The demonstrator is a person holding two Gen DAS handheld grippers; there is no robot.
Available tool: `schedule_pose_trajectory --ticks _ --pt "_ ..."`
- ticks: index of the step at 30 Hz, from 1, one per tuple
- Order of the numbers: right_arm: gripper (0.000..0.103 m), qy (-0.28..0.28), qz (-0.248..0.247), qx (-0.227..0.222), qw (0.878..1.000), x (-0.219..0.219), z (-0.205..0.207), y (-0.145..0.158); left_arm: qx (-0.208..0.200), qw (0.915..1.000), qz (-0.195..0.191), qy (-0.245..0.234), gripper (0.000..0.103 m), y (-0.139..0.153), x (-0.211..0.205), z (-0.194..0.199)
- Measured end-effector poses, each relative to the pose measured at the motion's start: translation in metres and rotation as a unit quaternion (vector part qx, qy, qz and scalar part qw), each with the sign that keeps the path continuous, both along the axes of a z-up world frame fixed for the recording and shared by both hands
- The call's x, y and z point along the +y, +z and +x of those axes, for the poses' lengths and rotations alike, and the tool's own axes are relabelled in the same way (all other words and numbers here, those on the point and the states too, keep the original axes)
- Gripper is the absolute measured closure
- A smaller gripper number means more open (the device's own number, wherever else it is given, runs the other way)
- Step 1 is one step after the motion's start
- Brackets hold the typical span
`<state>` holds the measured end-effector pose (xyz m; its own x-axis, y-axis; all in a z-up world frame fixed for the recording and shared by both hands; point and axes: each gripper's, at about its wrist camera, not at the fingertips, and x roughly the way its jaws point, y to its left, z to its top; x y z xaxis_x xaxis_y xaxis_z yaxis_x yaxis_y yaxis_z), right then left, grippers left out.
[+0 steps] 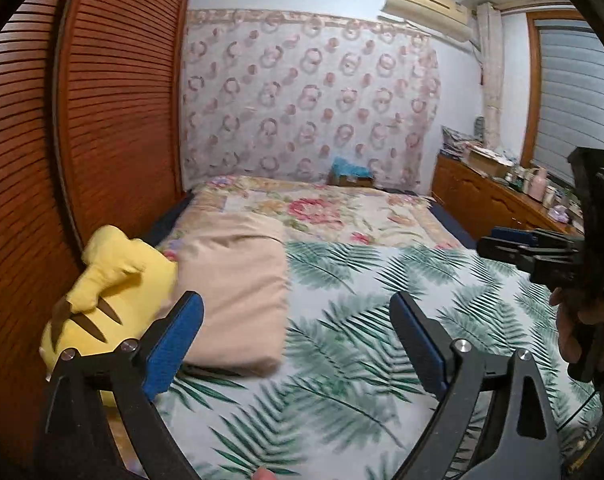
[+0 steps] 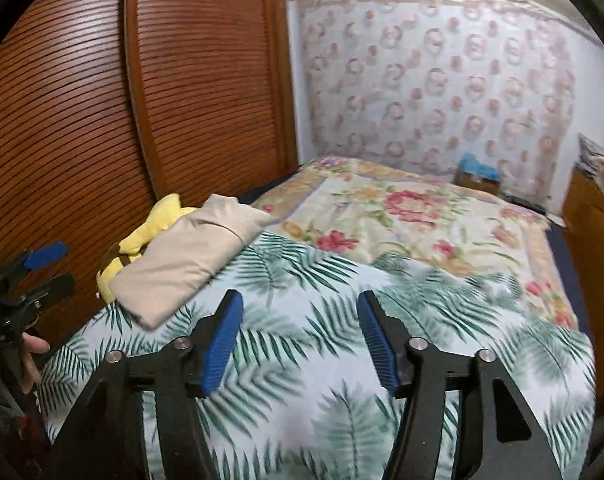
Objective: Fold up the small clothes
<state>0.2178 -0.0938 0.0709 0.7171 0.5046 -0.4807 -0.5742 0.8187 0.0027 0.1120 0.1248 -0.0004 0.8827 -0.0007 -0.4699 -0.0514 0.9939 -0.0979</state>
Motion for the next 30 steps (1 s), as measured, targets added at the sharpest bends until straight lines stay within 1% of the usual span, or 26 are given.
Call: schedule_pose_trajectory --ticks 1,4,7,11,15,19,25,30 --pt "0.029 -0.007 0.003 -0.004 1.0 -0.007 -0.011 0.0 0.0 1.0 0.0 -0.004 0.009 0.0 -0.005 -0.002" --pt "0.021 -0.035 0.011 -0.017 0.999 -0.026 -0.038 0.001 -0.003 0.9998 0.005 -0.02 0.009 0.0 -0.027 -0.009" --pt "0.018 -0.059 0.024 -0.028 0.998 -0.042 -0.066 0.002 -0.008 0.9994 0.006 -0.034 0.009 0.003 -0.045 -0.018" --pt "0.018 -0.088 0.029 -0.043 0.995 -0.053 -0.097 -0.001 -0.015 0.9985 0.011 -0.05 0.009 0.011 -0.066 -0.026" --pt "0.018 -0.11 0.033 -0.05 0.992 -0.054 -0.12 0.0 -0.023 0.9979 0.014 -0.059 0.009 0.02 -0.08 -0.035" --pt "0.018 -0.124 0.04 -0.058 0.99 -0.053 -0.143 -0.002 -0.031 0.9973 0.025 -0.062 0.009 0.03 -0.093 -0.042" --pt "0.018 -0.144 0.058 -0.077 0.985 -0.056 -0.175 -0.004 -0.047 0.9964 0.029 -0.065 0.009 0.045 -0.105 -0.051" --pt "0.018 -0.158 0.07 -0.097 0.98 -0.059 -0.197 0.0 -0.058 0.9956 0.031 -0.067 0.009 0.06 -0.113 -0.057"
